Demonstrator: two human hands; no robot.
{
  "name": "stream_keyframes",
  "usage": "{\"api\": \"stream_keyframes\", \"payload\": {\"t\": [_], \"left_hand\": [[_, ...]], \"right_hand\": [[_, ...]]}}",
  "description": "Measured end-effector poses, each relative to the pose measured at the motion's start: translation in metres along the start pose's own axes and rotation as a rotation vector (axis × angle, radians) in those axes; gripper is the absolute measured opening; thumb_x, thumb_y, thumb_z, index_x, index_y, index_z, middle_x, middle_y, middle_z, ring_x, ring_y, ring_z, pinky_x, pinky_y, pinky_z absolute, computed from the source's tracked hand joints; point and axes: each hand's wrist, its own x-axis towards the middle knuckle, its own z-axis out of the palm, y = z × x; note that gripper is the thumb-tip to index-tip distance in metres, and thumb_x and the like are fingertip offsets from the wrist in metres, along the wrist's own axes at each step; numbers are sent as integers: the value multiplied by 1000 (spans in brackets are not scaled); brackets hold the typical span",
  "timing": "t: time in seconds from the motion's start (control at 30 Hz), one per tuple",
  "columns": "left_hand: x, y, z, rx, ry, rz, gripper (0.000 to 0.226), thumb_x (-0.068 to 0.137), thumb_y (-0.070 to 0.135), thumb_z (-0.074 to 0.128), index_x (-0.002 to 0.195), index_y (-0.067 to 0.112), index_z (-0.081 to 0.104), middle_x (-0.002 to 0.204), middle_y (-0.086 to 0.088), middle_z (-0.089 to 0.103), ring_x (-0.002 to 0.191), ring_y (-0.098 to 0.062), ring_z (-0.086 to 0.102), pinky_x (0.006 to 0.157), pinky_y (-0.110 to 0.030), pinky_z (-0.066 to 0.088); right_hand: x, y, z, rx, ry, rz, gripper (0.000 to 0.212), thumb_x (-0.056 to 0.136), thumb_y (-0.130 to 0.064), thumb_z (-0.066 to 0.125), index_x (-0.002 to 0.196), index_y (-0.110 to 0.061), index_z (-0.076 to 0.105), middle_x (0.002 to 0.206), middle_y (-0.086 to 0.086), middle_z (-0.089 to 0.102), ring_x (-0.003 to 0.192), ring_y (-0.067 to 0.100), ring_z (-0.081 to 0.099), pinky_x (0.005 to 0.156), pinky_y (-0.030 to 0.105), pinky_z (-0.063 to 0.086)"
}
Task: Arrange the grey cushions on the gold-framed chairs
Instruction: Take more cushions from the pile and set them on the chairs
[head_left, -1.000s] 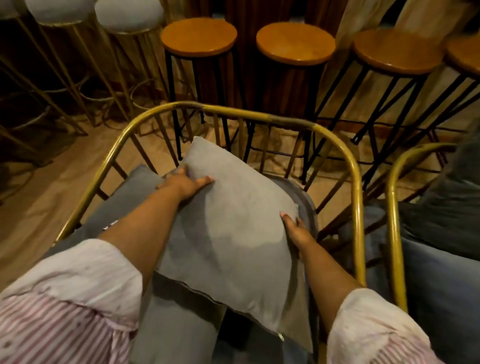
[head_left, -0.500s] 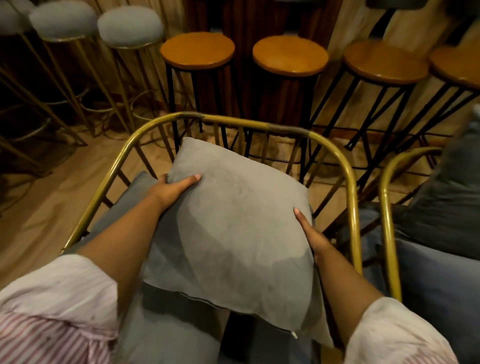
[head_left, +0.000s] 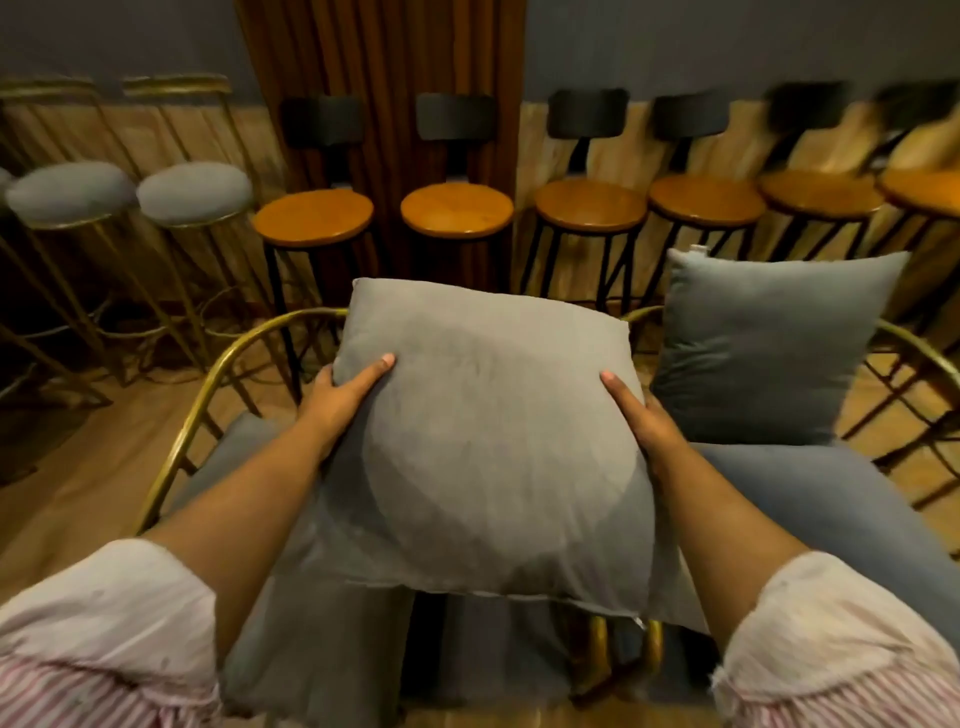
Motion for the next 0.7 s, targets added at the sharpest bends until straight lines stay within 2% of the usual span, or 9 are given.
{"api": "stream_keyframes", "payload": {"t": [0.13, 0.2, 0.3, 0.43, 0.57, 0.63, 0.7], "left_hand": [[-29, 14, 69, 9, -84, 31, 103, 64, 67, 69, 148, 23, 30, 149, -9, 43, 130, -36, 47, 107, -49, 41], [-41, 16, 106, 1, -129, 28, 107, 57, 72, 71, 146, 24, 34, 146, -8, 47, 127, -36, 50, 106, -51, 42], [-57, 12, 173, 7, -202, -13, 122, 41, 81, 71, 145, 27, 37, 145, -6, 50, 126, -35, 52, 105, -53, 43], [-92, 10, 262, 8, -287, -43, 113, 54, 72, 72, 148, 26, 31, 148, -8, 45, 129, -37, 48, 107, -54, 41], [-115, 8, 344, -14, -342, -48, 127, 35, 79, 73, 145, 28, 36, 145, -5, 49, 126, -33, 52, 105, -52, 44], [-122, 8, 381, -14, -370, -14, 123, 43, 75, 74, 148, 32, 27, 149, -4, 45, 130, -30, 49, 109, -48, 41], [-127, 8, 411, -2, -377, 10, 121, 55, 70, 72, 152, 36, 7, 156, -3, 32, 140, -30, 37, 114, -48, 33]], "right_hand": [[-12, 8, -77, 31, 98, 12, 91, 71, -71, 59, 145, -23, 37, 148, 9, 44, 128, 35, 47, 103, 47, 39], [-15, 18, -118, 48, 121, 19, 98, 64, -75, 61, 144, -23, 39, 146, 8, 46, 125, 34, 50, 100, 45, 42], [-15, 35, -188, 73, 182, -12, 107, 53, -80, 67, 142, -24, 43, 143, 3, 51, 124, 30, 53, 106, 46, 41], [-16, 51, -275, 39, 251, -68, 77, 74, -64, 64, 138, -24, 48, 136, 2, 57, 123, 26, 55, 108, 44, 41], [0, 68, -357, 41, 336, 18, 94, 54, -77, 69, 134, -28, 53, 130, 1, 62, 113, 28, 61, 103, 47, 45], [11, 71, -389, 4, 376, 58, 98, 55, -76, 69, 137, -26, 49, 133, 3, 59, 116, 29, 58, 103, 49, 44], [21, 73, -413, -37, 425, 47, 94, 62, -72, 68, 139, -23, 44, 136, 7, 55, 119, 32, 55, 104, 50, 43]]}}
